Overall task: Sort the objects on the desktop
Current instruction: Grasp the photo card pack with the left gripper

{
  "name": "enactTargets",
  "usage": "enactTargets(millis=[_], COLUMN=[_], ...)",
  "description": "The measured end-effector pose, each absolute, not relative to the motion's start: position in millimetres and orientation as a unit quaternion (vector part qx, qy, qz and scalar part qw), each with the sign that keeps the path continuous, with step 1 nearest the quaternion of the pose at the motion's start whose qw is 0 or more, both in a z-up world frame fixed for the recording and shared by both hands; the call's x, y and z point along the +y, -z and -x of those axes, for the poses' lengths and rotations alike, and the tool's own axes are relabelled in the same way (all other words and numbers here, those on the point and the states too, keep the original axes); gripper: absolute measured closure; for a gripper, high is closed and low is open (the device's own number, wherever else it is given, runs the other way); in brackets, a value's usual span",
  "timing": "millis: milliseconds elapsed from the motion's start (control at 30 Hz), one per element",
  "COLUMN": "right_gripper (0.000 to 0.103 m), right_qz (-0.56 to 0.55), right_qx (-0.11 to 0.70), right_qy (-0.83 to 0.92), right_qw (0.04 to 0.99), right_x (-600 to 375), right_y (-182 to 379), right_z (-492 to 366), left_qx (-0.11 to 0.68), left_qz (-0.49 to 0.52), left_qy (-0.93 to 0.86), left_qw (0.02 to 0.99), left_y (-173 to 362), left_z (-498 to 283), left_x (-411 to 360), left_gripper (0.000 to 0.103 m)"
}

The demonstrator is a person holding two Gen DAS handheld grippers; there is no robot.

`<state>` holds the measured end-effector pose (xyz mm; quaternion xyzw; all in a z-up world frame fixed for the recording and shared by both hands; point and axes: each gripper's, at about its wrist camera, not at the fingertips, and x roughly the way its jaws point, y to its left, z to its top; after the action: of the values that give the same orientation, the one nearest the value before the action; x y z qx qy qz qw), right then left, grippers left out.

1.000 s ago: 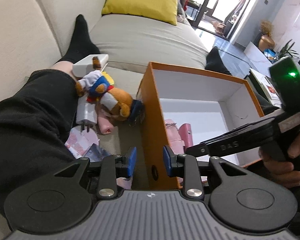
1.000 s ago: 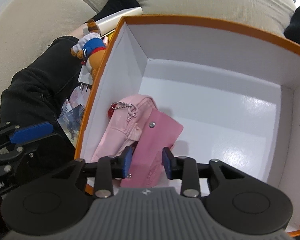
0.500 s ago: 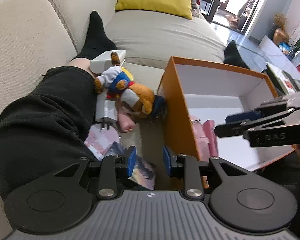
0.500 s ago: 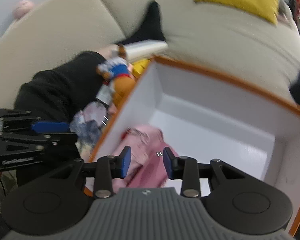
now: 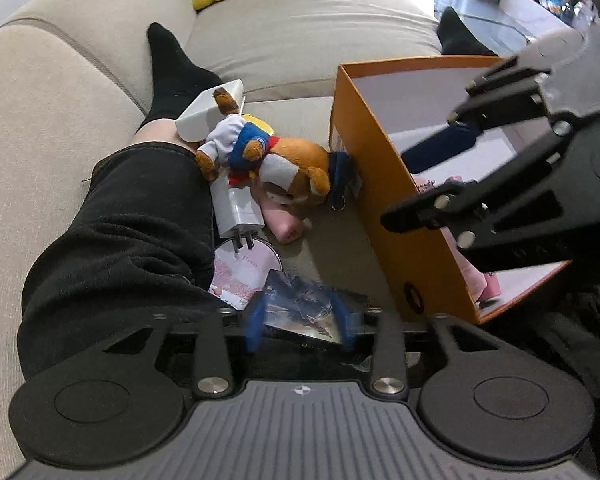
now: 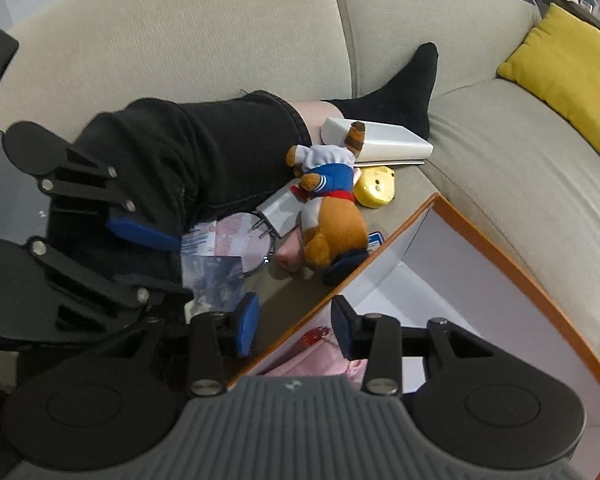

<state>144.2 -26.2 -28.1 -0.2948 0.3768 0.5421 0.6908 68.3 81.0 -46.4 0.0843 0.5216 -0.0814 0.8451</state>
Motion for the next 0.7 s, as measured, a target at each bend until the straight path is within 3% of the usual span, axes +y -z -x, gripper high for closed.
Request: enactTargets(millis=[700], right_gripper=[0.055], right_qz=[0.265], right_qx=[0.371], right_qy=[-0.544], right_qw=[0.704], right_x=[-32.8], right_y=[20.6], right_z=[-164.6], left_qx=[0.55], left_qz=[-0.183], left_qy=[0.146], left_qw=[0.801], left_y=[80.6], left_z=[-66.8], left_x=[56.5], left_gripper=[0.036])
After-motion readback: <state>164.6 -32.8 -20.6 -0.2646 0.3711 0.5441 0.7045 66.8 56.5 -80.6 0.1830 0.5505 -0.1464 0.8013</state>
